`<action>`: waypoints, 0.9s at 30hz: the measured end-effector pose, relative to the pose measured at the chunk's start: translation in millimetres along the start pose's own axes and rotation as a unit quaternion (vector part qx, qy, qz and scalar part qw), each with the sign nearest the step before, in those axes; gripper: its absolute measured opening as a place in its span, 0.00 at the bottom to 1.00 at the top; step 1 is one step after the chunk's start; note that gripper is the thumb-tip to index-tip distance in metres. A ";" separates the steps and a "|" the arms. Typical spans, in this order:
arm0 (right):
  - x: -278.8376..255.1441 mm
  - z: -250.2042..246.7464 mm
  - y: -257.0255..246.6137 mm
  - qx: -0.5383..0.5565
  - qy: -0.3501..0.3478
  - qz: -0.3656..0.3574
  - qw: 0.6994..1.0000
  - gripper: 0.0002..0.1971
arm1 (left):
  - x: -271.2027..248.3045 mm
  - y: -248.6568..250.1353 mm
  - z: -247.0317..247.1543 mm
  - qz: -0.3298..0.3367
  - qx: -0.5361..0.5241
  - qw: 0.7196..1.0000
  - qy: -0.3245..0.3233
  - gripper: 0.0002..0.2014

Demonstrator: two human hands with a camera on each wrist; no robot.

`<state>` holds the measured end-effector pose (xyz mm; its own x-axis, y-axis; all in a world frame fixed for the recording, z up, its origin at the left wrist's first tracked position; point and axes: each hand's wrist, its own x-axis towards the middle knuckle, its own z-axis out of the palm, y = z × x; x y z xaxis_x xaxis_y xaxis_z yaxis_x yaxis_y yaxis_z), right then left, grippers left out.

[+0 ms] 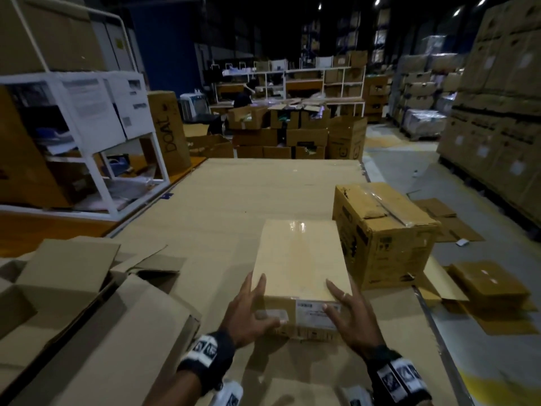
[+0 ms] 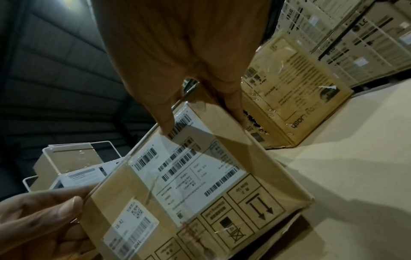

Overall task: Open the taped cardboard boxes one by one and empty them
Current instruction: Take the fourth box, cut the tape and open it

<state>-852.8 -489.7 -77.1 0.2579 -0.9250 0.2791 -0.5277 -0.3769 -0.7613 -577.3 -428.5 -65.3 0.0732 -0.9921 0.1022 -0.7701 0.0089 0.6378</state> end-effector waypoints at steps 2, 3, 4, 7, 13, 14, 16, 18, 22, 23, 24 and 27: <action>-29.0 -1.6 -15.0 -0.022 -0.003 0.005 1.000 0.28 | -29.5 -4.6 -0.9 0.009 0.001 1.000 -0.009 0.62; -46.0 -3.0 -25.5 -0.033 -0.008 0.012 0.999 0.29 | -44.4 -5.6 -2.7 0.014 0.003 1.000 -0.015 0.63; -63.3 -3.2 -34.9 -0.044 -0.016 0.025 0.999 0.29 | -59.7 -5.5 -5.2 0.018 0.003 1.000 -0.019 0.63; -113.0 -3.4 -65.8 -0.057 -0.023 0.051 0.997 0.32 | -109.2 -2.4 -17.4 0.029 -0.006 0.999 -0.026 0.67; -196.5 -1.9 -107.6 -0.073 0.001 0.024 0.997 0.35 | -204.1 1.2 -39.2 0.049 -0.034 0.998 -0.022 0.63; -210.3 -0.8 -110.9 -0.079 0.006 0.021 0.997 0.36 | -219.7 1.0 -42.8 0.059 -0.035 0.997 -0.022 0.63; -238.7 1.6 -115.0 -0.073 0.020 0.022 0.997 0.37 | -248.9 -0.5 -48.1 0.076 -0.031 0.996 -0.023 0.64; -266.3 4.5 -113.0 -0.067 0.017 0.023 0.997 0.39 | -274.7 -2.5 -49.0 0.083 -0.033 0.996 -0.025 0.64; -309.7 9.3 -116.2 -0.080 0.009 0.056 0.995 0.40 | -314.8 -8.4 -41.1 0.080 -0.027 0.996 -0.042 0.63; -317.7 10.1 -117.3 -0.079 0.011 0.053 0.995 0.40 | -322.0 -10.0 -38.8 0.078 -0.029 0.995 -0.048 0.64; -324.7 10.8 -119.4 -0.079 0.015 0.052 0.995 0.40 | -327.9 -11.1 -36.6 0.078 -0.032 0.995 -0.054 0.64; -337.6 10.6 -123.4 -0.068 0.022 0.064 0.995 0.42 | -338.6 -9.4 -33.2 0.080 -0.042 0.994 -0.067 0.62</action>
<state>-866.2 -130.4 -83.6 0.1467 -0.9660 0.2128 -0.6599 -0.2558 -0.7064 -573.8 -88.5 -80.6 -0.1356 -0.9847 0.1094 -0.7093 0.1736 0.6832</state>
